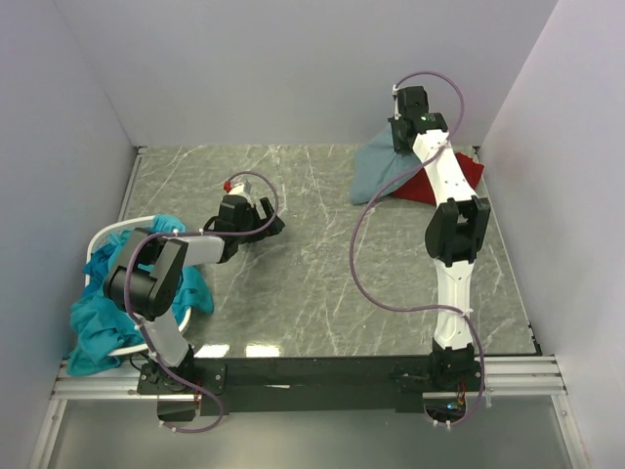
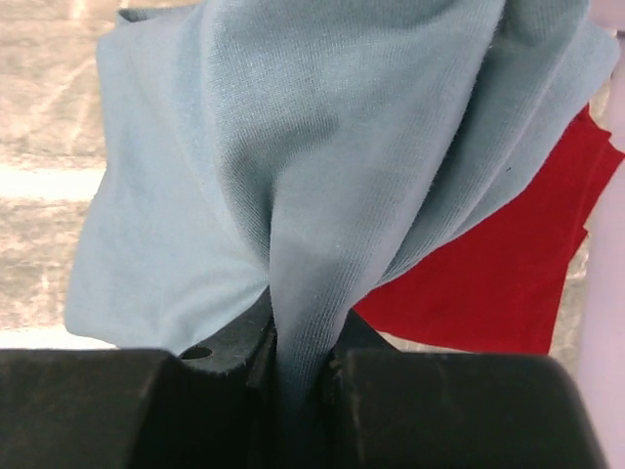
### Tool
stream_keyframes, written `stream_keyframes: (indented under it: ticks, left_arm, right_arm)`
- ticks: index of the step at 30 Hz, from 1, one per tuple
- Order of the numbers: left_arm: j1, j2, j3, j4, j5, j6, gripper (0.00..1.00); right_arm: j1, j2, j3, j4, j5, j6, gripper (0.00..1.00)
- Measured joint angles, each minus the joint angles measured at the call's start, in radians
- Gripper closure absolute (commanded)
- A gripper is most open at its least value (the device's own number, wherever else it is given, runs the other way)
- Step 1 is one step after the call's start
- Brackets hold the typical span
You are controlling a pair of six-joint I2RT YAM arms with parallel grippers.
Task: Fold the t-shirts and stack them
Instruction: Neatly place the folded tshirt to the corner
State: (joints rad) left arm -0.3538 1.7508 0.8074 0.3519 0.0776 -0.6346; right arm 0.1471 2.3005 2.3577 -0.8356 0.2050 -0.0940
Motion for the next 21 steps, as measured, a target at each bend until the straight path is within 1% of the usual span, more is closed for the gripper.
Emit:
stream_keyframes:
  ticks: [9, 18, 21]
  left_arm:
    - [0.003, 0.027, 0.011, 0.040, 0.008, 0.000, 0.05]
    - [0.004, 0.034, 0.012, 0.055, 0.013, 0.000, 0.06]
    - [0.004, 0.034, 0.012, 0.057, 0.014, 0.000, 0.06]
  right_arm:
    - [-0.043, 0.000, -0.001, -0.013, 0.008, -0.004, 1.00]
    - [-0.052, -0.024, -0.002, -0.013, 0.009, -0.004, 1.00]
    - [-0.055, -0.032, -0.002, -0.013, -0.011, -0.002, 1.00]
